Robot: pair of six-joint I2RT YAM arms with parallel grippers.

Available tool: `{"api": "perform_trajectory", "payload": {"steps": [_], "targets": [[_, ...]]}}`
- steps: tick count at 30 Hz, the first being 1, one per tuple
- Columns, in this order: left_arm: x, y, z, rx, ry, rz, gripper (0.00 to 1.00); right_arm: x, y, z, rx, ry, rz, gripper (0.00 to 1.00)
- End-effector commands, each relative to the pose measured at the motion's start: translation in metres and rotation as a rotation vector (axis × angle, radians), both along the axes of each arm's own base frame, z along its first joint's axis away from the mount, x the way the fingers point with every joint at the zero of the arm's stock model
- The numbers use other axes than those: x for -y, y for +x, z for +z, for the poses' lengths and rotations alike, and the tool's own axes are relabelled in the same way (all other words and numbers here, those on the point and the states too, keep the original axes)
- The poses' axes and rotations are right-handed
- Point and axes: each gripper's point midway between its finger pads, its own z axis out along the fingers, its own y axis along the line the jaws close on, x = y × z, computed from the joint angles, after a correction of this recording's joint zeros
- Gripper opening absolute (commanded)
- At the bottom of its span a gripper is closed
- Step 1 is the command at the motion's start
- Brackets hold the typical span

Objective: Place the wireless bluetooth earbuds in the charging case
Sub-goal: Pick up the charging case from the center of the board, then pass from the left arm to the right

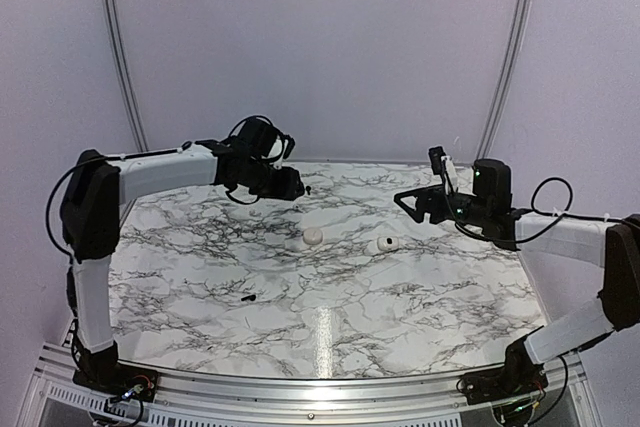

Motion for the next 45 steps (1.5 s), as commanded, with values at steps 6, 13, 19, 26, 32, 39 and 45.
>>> {"api": "perform_trajectory", "payload": {"steps": [6,13,19,26,32,39,45], "targets": [[0.015,-0.05,0.154,0.015,-0.774,0.095,0.34,-0.039,-0.023,0.075,0.324,0.052,0.027,0.85],[0.014,-0.087,0.194,-0.039,-1.042,0.154,0.34,-0.081,-0.046,0.101,0.467,0.082,0.041,0.82],[0.018,-0.105,0.205,-0.047,-1.132,0.227,0.35,-0.116,-0.064,0.109,0.53,0.097,0.046,0.78],[0.022,-0.111,0.2,-0.038,-1.151,0.314,0.35,-0.143,-0.068,0.121,0.533,0.112,0.043,0.75],[0.028,-0.117,0.192,-0.032,-1.149,0.36,0.35,-0.157,-0.063,0.123,0.517,0.117,0.013,0.75],[0.033,-0.12,0.193,-0.052,-1.193,0.355,0.35,-0.171,-0.064,0.124,0.538,0.123,0.009,0.71],[0.034,-0.123,0.192,-0.05,-1.197,0.353,0.35,-0.179,-0.063,0.128,0.557,0.131,-0.004,0.67]]}}
